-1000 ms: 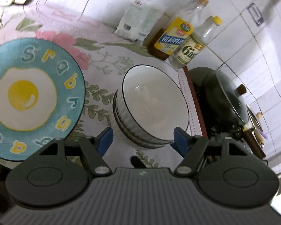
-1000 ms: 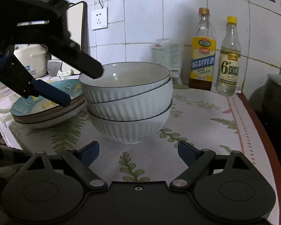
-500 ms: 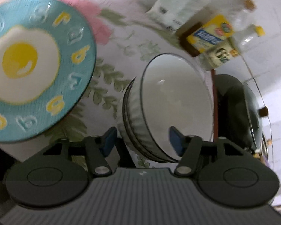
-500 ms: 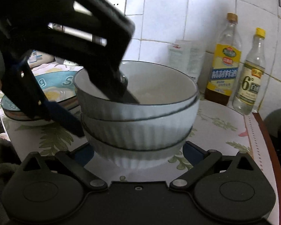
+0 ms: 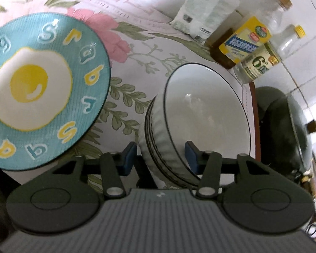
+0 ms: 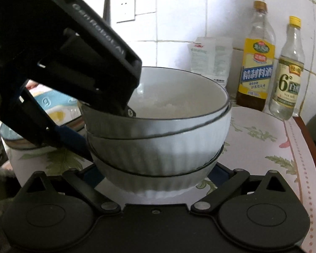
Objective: Organize plates and bowls
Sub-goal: 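Lift the bowl stack and carry it over the teal egg plate with both grippers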
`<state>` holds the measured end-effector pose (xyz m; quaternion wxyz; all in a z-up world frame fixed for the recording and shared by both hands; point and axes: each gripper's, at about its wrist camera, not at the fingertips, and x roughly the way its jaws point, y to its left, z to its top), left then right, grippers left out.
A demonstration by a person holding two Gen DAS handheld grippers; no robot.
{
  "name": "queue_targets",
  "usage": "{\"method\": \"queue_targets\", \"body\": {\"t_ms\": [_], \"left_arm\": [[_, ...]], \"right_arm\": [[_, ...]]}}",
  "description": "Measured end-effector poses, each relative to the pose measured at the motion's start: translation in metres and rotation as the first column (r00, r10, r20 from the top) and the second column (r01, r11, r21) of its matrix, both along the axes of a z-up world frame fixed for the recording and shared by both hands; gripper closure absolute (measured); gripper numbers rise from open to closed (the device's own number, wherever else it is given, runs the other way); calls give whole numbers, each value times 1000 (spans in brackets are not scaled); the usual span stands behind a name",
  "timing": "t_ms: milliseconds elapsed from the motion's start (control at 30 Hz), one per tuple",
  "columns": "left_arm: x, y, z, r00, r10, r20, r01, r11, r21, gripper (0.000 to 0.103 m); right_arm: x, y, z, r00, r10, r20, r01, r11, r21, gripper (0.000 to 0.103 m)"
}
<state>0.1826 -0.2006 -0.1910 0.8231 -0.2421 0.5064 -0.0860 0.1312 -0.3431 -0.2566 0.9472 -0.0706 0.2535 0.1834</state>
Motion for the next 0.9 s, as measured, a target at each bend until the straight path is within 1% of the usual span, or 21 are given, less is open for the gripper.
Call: {"method": "queue_targets", "body": {"t_ms": [100, 333, 500, 600, 767, 900], "left_arm": [[-2, -1, 1, 1000, -23, 10, 23, 1000, 20, 57], [-7, -2, 5, 998, -56, 15, 55, 998, 35, 58], [-12, -5, 9, 996, -85, 26, 84, 996, 44, 58], [-14, -6, 16, 994, -101, 43, 99, 995, 33, 58], [-19, -6, 37, 989, -127, 79, 125, 992, 35, 58], [-24, 2, 54, 980, -170, 106, 169, 985, 19, 58]], "right_arm": [[-4, 5, -2, 1000, -10, 18, 11, 1000, -27, 1], [-11, 5, -1, 1000, -18, 17, 18, 1000, -3, 1], [-13, -1, 1, 999, -47, 25, 47, 999, 3, 1], [-16, -4, 7, 998, -54, 40, 54, 999, 1, 1], [-22, -5, 25, 995, -68, 72, 68, 998, 8, 1], [-32, -1, 41, 992, -71, 103, 71, 997, 3, 1]]}}
